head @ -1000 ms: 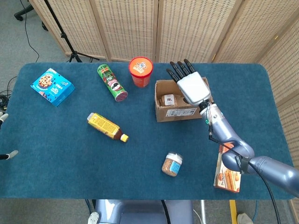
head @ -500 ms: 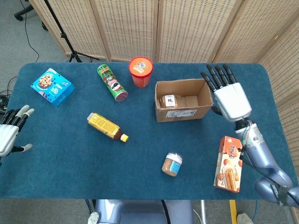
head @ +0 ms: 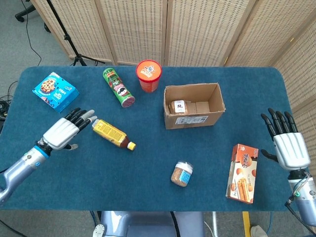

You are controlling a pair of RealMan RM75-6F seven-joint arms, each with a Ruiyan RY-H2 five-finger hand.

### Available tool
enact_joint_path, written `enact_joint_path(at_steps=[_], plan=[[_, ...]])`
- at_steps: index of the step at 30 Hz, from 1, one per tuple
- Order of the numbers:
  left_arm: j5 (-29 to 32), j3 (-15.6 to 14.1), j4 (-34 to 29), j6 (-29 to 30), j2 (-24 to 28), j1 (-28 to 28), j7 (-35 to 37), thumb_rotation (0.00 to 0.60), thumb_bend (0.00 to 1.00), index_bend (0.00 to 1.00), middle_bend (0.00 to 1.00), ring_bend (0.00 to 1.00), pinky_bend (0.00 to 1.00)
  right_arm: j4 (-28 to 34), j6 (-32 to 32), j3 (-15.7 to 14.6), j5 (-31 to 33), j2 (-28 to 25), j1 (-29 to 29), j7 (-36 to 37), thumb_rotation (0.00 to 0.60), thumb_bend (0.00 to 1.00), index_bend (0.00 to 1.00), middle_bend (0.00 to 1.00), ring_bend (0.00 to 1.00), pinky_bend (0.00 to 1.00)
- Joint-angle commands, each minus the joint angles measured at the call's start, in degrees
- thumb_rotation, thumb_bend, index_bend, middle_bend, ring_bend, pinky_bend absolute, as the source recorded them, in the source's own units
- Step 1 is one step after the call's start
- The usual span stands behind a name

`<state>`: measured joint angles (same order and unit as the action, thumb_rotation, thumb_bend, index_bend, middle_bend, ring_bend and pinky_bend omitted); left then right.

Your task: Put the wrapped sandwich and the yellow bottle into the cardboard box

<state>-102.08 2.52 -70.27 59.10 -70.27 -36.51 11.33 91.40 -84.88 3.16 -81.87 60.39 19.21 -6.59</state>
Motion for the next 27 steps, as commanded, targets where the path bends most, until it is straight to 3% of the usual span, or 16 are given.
enact_joint_path(at_steps=[1,12,15,18,20,22,27], plan=[[1.66,0.73,-0.09,-7.73,-4.69,-5.66,-4.91,0.6,0.0,0.0,0.0,0.0,0.0,-0.72,-1.76,-0.15,0.28,0.81,-2.38,1.9,0.6,0.0,0.0,0.0,0.0,0.0],[10.97,3.9,1.64,-18.3,-13.09,-11.78,-17.66,0.6,0.0,0.0,0.0,0.0,0.01,-0.01,-4.07,1.4,1.42,1.53,-6.2,6.12,0.6,0.0,0.0,0.0,0.0,0.0],[12.45,3.93,1.68,-19.7,-14.35,-12.78,-20.15,0.6,0.0,0.04,0.0,0.0,0.1,-0.1,-3.85,1.69,1.27,1.23,-6.55,6.52,0.6,0.0,0.0,0.0,0.0,0.0],[13.61,3.76,1.7,-20.83,-15.43,-13.54,-22.46,0.6,0.05,0.27,0.13,0.14,0.26,-0.15,-3.69,2.08,1.3,1.13,-6.83,7.29,0.6,0.0,0.0,0.0,0.0,0.0],[14.04,3.5,1.69,-20.85,-16.05,-13.82,-24.2,0.6,0.15,0.52,0.33,0.3,0.36,-0.34,-3.23,2.17,1.18,1.04,-6.93,7.78,0.6,0.0,0.0,0.0,0.0,0.0],[13.8,3.02,1.7,-20.09,-16.59,-13.89,-25.65,0.6,0.21,0.66,0.45,0.4,0.43,-0.48,-2.96,2.36,1.07,1.01,-7.02,8.16,0.6,0.0,0.0,0.0,0.0,0.0],[10.53,1.32,0.98,-16.11,-16.83,-13.92,-25.47,0.6,0.27,0.75,0.53,0.46,0.48,-0.73,-2.82,2.91,0.89,0.96,-7.36,8.83,0.6,0.0,0.0,0.0,0.0,0.0]])
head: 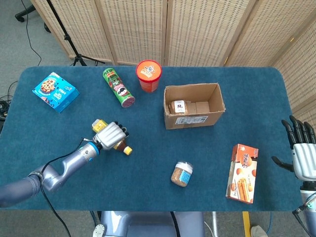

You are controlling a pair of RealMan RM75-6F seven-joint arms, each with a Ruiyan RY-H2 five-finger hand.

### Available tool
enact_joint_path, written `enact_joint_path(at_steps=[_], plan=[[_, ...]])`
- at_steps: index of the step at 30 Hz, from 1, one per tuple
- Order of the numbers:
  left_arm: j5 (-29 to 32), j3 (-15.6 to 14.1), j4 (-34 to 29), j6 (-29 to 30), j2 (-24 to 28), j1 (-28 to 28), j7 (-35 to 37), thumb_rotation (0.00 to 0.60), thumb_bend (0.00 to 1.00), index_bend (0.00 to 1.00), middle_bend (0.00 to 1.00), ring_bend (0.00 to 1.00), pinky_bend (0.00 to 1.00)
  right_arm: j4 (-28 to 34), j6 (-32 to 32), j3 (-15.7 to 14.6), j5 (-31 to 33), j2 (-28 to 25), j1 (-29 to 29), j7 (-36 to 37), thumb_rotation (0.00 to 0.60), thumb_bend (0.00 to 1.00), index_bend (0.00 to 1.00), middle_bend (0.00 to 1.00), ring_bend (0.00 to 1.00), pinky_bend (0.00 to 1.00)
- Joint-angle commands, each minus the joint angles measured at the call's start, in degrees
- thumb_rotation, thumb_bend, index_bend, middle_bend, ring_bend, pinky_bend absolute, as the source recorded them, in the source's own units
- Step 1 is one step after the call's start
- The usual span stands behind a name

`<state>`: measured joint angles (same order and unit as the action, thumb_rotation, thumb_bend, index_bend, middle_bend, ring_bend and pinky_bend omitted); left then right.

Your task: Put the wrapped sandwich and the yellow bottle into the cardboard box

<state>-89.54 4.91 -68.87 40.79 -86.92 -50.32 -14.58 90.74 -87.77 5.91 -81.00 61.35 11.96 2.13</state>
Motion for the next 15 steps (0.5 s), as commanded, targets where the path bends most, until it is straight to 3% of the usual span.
enact_joint_path(at_steps=[1,8,15], plan=[[-3.16,-1.51,-0.53,3.42,-0.08,-0.17,1.03,0.6,0.27,0.76,0.53,0.47,0.49,-0.09,0.14,0.26,0.03,-0.01,-0.17,0.24,0.6,0.0,0.0,0.0,0.0,0.0],[-20.49,-6.88,2.15,19.93,0.27,-2.48,5.79,0.6,0.27,0.76,0.54,0.47,0.49,-0.2,1.25,0.88,0.05,0.16,-0.27,0.52,0.6,0.0,0.0,0.0,0.0,0.0],[-30.2,-8.64,10.88,28.12,-5.75,-7.3,6.39,0.6,0.26,0.76,0.54,0.47,0.49,0.03,1.9,1.31,-0.25,0.4,-0.34,0.14,0.6,0.0,0.0,0.0,0.0,0.0]])
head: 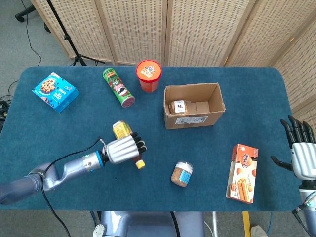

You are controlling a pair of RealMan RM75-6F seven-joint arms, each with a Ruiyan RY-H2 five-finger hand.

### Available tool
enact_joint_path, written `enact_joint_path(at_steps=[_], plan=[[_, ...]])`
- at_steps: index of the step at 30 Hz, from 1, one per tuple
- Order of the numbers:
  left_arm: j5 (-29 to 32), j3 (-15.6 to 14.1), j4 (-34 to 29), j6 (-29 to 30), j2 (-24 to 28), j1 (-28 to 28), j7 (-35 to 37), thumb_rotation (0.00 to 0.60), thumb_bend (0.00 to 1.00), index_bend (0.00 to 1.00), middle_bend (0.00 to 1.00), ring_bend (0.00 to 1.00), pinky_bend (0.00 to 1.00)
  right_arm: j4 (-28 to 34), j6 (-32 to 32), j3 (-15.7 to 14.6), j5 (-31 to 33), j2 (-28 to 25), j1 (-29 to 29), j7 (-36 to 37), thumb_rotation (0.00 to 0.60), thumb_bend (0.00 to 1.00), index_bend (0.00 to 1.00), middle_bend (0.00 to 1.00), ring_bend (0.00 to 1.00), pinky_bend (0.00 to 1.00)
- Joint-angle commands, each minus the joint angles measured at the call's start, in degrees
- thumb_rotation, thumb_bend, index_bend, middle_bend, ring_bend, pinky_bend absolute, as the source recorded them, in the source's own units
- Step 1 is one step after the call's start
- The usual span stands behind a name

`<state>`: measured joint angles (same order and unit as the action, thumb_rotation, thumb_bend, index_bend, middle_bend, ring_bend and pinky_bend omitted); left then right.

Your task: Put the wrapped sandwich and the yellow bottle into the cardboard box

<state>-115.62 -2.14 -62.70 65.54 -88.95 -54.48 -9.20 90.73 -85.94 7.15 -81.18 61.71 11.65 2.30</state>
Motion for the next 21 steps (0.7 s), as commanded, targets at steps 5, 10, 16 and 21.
enact_joint_path(at_steps=[5,10,16,21], plan=[[-7.82,-3.16,11.3,5.27,-8.63,-6.42,1.55,0.6,0.26,0.76,0.54,0.47,0.49,-0.09,0.4,0.27,-0.3,0.13,-0.2,0.06,0.6,0.0,0.0,0.0,0.0,0.0],[-9.47,-4.9,16.82,6.87,-12.45,-7.96,3.13,0.6,0.25,0.76,0.54,0.47,0.49,-0.33,0.66,0.47,-0.23,0.1,-0.4,0.38,0.6,0.0,0.0,0.0,0.0,0.0],[-11.2,-7.2,22.06,9.58,-14.73,-8.91,3.72,0.6,0.18,0.76,0.53,0.47,0.49,-0.42,0.64,0.64,-0.47,-0.03,-0.69,0.8,0.6,0.0,0.0,0.0,0.0,0.0],[-10.18,-8.38,24.92,11.46,-15.39,-8.37,6.28,0.6,0.0,0.35,0.08,0.14,0.34,-0.15,0.54,0.67,-0.91,-0.09,-0.91,0.7,0.6,0.0,0.0,0.0,0.0,0.0]])
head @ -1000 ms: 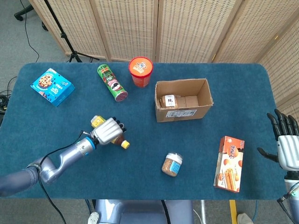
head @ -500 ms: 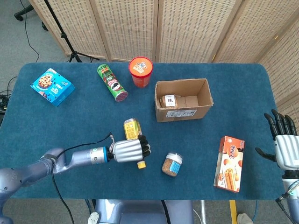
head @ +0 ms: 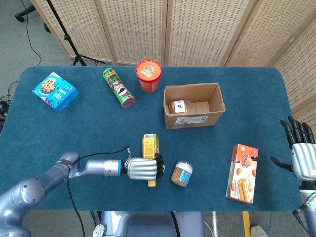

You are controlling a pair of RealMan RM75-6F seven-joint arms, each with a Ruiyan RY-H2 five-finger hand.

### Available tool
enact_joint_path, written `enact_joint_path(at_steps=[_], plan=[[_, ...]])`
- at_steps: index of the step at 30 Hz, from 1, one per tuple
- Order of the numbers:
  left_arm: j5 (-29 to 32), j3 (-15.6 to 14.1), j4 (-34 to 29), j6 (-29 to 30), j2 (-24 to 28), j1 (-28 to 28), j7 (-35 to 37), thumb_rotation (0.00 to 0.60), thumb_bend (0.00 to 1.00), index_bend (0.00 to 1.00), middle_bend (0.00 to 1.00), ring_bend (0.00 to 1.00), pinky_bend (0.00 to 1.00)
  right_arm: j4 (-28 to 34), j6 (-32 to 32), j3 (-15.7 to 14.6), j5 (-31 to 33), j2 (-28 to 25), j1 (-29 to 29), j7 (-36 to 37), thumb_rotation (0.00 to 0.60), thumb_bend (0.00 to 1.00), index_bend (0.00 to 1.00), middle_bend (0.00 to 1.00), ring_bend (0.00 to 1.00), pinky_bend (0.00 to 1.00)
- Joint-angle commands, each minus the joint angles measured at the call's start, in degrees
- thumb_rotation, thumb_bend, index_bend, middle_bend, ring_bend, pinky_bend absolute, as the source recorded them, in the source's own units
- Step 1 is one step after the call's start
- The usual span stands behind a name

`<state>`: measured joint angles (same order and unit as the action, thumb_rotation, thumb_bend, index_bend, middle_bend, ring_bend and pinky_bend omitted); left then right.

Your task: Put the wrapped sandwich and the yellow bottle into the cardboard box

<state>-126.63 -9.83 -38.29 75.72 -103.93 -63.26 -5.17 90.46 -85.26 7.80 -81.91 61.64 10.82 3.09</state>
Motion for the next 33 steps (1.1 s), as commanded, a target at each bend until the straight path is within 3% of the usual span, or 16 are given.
enact_joint_path(at_steps=[1,5,10,16,20,25,33], plan=[[1.61,-0.66,0.15,1.65,-0.33,0.76,2.99,0.6,0.0,0.24,0.02,0.07,0.29,0.19,-0.15,0.03,-0.29,0.0,-0.11,-0.18,0.6,0.0,0.0,0.0,0.0,0.0],[3.35,-0.27,-2.96,4.45,1.44,1.4,4.5,0.6,0.0,0.03,0.0,0.0,0.17,0.3,0.2,-0.08,-0.7,0.17,-0.07,-0.72,0.6,0.0,0.0,0.0,0.0,0.0],[5.88,0.93,-7.59,8.71,5.34,3.21,5.26,0.6,0.0,0.0,0.0,0.0,0.17,0.45,0.52,-0.19,-1.09,0.31,-0.04,-1.18,0.6,0.0,0.0,0.0,0.0,0.0],[8.31,0.86,-11.03,14.97,13.5,7.58,5.88,0.6,0.0,0.0,0.0,0.0,0.17,0.42,1.02,-0.31,-1.37,0.56,0.03,-1.75,0.6,0.0,0.0,0.0,0.0,0.0],[15.09,1.32,-12.5,17.36,18.98,14.62,8.65,0.6,0.0,0.0,0.0,0.0,0.17,0.49,1.21,-0.49,-1.69,0.82,0.06,-2.61,0.6,0.0,0.0,0.0,0.0,0.0],[27.64,2.7,-22.32,15.87,25.79,24.69,12.14,0.6,0.0,0.0,0.0,0.0,0.17,0.16,1.65,-1.16,-3.91,1.11,0.71,-3.73,0.6,0.0,0.0,0.0,0.0,0.0],[41.87,5.18,-33.69,16.82,32.69,36.81,11.82,0.6,0.0,0.0,0.0,0.0,0.16,-2.61,2.05,-2.14,-13.66,0.59,4.74,-3.72,0.6,0.0,0.0,0.0,0.0,0.0]])
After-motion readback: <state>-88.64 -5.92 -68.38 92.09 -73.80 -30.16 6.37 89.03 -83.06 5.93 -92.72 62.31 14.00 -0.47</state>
